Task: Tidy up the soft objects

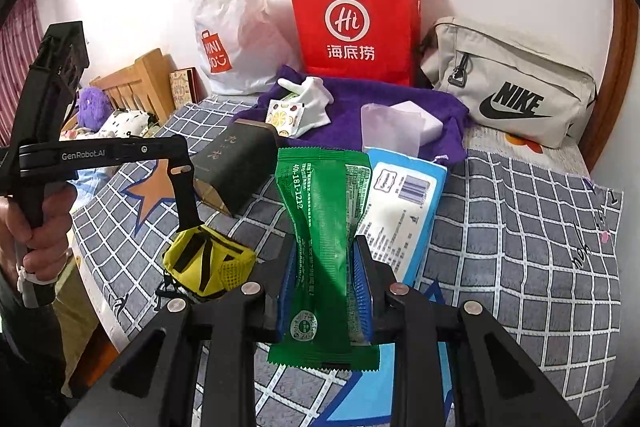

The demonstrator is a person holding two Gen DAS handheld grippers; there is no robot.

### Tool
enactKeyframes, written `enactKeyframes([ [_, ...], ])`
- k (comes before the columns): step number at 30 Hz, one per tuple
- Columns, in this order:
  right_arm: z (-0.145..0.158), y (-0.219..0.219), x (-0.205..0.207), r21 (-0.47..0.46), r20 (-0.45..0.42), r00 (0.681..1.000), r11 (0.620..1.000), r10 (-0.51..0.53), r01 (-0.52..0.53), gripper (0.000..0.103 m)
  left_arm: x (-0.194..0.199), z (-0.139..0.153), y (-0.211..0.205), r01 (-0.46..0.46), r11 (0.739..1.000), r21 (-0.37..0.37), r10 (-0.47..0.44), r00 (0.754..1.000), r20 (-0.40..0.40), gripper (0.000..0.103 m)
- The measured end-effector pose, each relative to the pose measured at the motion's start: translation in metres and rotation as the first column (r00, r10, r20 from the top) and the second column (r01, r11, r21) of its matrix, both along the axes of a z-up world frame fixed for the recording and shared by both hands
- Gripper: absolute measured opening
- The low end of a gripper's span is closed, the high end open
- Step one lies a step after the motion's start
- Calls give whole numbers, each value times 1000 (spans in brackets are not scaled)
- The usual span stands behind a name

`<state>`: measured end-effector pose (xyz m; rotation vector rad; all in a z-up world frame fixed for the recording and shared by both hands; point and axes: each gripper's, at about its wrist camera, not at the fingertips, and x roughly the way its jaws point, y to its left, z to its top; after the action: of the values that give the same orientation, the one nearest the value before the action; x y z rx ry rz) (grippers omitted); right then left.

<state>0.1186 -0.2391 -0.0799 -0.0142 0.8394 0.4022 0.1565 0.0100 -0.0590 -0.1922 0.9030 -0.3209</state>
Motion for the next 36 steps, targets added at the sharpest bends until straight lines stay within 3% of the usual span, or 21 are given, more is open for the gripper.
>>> enactKeyframes([
  [19,21,-11,70,-27,15,998,998,-55,56,27,52,31,3,-30,999,22,29,999,32,8],
  [36,32,-18,162,-10,21,995,996,-93,93,27,116,41,-3,-36,999,35,34,998,44,8],
])
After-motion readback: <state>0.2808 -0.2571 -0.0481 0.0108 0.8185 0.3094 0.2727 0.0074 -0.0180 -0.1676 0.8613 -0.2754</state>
